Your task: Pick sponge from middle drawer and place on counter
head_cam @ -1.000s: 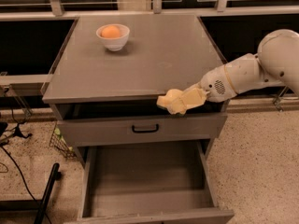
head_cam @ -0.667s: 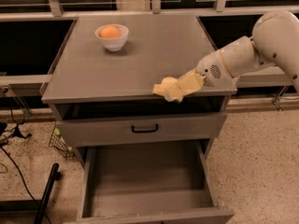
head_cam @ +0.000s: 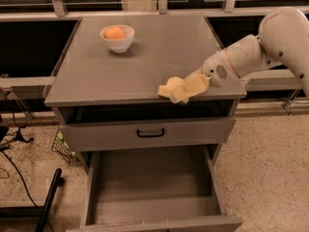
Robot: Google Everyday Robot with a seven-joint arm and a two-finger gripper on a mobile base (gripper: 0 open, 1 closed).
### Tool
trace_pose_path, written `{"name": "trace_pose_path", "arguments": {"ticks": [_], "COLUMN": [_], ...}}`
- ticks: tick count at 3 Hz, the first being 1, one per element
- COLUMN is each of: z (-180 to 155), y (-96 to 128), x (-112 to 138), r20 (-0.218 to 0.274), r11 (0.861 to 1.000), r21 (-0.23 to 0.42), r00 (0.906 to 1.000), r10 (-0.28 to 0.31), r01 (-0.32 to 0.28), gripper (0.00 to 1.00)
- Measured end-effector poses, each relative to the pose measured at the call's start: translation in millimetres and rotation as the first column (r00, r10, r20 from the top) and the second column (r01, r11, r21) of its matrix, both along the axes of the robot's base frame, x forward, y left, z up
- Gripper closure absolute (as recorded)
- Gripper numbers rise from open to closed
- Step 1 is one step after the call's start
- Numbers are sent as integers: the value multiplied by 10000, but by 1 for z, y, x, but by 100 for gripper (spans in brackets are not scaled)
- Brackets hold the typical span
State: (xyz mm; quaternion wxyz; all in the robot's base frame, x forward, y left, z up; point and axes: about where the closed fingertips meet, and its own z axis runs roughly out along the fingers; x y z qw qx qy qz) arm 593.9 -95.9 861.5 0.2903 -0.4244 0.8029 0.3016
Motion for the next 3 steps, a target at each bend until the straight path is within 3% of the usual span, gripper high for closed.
{"name": "trace_pose_path", "arguments": {"ticks": [3], "z": [7], "y": [3], "x": [33], "r20": [1496], "r11": [9965], "r21": [-789], "r00": [9880], "r10": [380], "r01": [-264], "gripper": [100]}}
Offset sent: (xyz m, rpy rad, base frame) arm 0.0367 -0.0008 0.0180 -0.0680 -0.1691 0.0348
